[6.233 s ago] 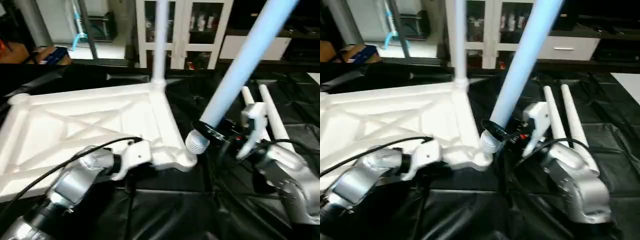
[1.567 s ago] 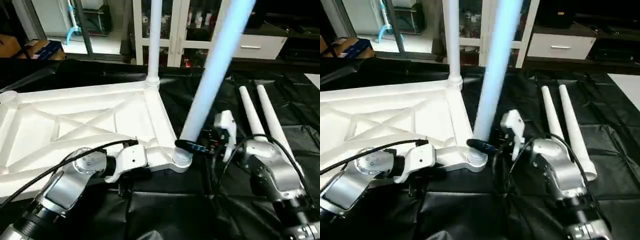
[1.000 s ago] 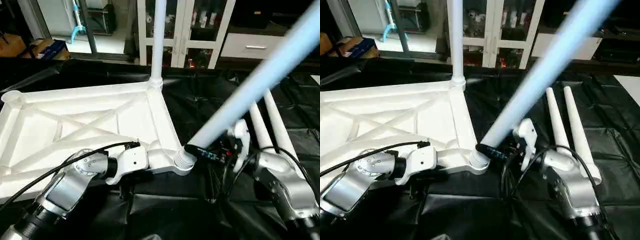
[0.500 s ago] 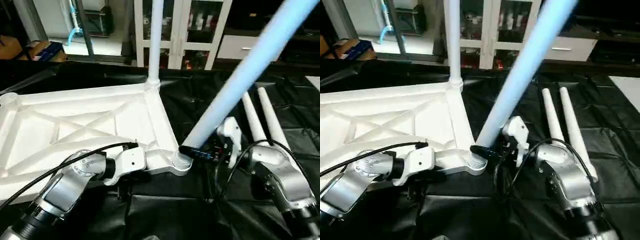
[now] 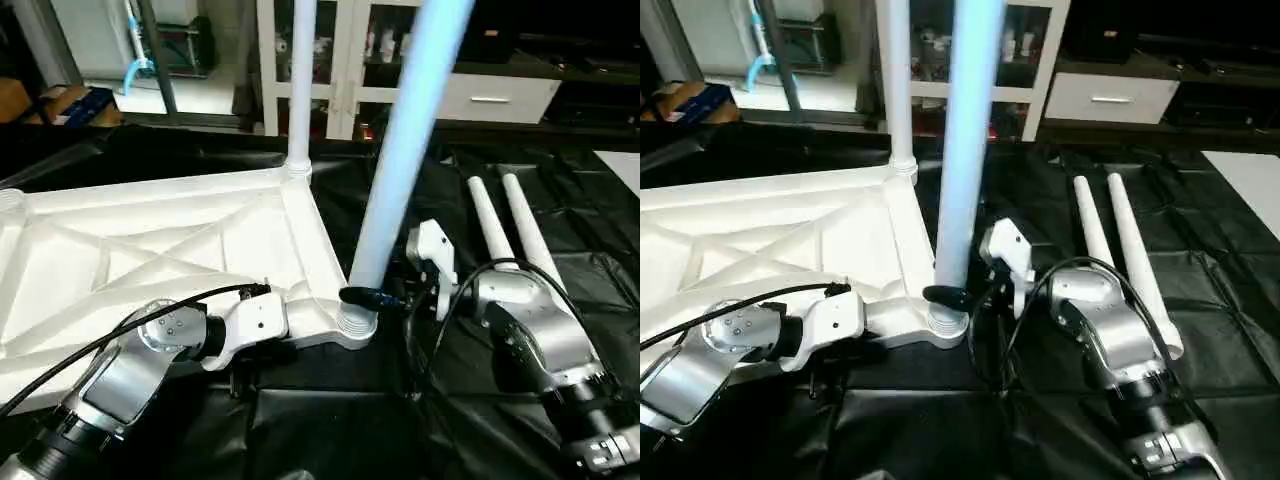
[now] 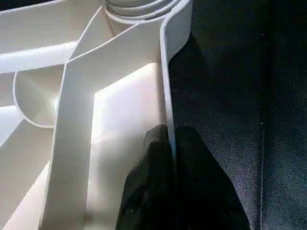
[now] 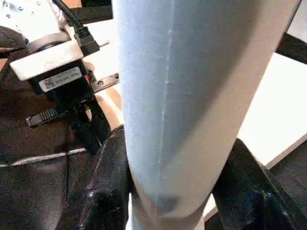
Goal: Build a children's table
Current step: Insert table leg to table base
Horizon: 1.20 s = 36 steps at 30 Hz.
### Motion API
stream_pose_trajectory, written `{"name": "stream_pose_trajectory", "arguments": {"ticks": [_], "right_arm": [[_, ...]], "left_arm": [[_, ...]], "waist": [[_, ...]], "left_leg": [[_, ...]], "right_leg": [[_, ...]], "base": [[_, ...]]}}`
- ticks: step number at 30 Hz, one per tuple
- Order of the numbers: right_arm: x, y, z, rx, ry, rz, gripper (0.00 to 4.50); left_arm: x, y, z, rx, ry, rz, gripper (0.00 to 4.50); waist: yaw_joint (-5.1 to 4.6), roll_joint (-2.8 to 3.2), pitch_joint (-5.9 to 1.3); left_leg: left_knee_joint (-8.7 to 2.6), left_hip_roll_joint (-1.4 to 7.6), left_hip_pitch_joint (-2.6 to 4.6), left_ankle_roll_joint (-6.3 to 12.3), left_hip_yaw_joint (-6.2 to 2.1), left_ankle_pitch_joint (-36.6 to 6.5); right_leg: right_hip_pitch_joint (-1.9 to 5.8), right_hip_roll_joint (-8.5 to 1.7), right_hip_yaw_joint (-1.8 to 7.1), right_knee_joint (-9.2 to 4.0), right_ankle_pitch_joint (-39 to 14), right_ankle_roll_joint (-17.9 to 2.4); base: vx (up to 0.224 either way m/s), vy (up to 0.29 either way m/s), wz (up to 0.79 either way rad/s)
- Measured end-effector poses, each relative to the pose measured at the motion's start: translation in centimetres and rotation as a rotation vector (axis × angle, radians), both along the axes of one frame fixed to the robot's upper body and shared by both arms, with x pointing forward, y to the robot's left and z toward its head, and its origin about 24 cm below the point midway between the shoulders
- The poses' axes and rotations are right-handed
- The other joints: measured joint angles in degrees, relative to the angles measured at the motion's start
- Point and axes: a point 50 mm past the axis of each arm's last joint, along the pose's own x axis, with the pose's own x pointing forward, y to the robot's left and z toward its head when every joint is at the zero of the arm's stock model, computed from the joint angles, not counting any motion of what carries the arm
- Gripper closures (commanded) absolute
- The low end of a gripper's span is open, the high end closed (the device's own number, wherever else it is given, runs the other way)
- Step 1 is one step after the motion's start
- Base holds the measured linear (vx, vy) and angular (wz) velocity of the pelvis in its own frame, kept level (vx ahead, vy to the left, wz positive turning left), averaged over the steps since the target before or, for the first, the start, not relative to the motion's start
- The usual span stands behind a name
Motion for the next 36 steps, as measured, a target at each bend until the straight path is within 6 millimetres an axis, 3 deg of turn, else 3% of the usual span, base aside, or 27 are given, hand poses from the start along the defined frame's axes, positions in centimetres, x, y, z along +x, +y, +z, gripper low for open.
{"name": "stream_pose_trajectory", "arguments": {"ticks": [19,27,36], "right_arm": [[-0.2,-0.8,-1.1,0.067,0.02,-0.082,2.68],[-1.0,-1.4,-1.4,0.053,0.023,-0.081,2.68],[-1.6,-1.5,-1.4,0.043,0.009,-0.084,2.68]], "left_arm": [[0.2,-0.1,0.0,0.015,-0.009,0.007,4.5],[0.0,-0.5,-0.1,0.011,-0.008,-0.008,4.5],[-0.1,-0.6,-0.2,0.01,-0.003,-0.015,4.5]], "waist": [[0.39,-0.58,0.26],[1.01,-0.67,-0.03],[1.58,-0.72,-0.18]], "left_leg": [[-0.21,-0.05,0.55,-0.05,0.04,-0.01],[-0.5,-0.48,0.65,-0.04,0.16,-0.02],[-0.87,-0.49,0.73,-0.04,0.16,-0.02]], "right_leg": [[-0.06,-0.02,0.42,-0.31,-0.22,0.38],[-0.02,0.04,1.27,-0.45,-0.22,0.38],[-0.01,0.09,1.27,-0.66,-0.25,0.43]], "base": [[0.0,0.0,0.0],[0.0,0.0,0.0],[0.0,0.0,0.0]]}}
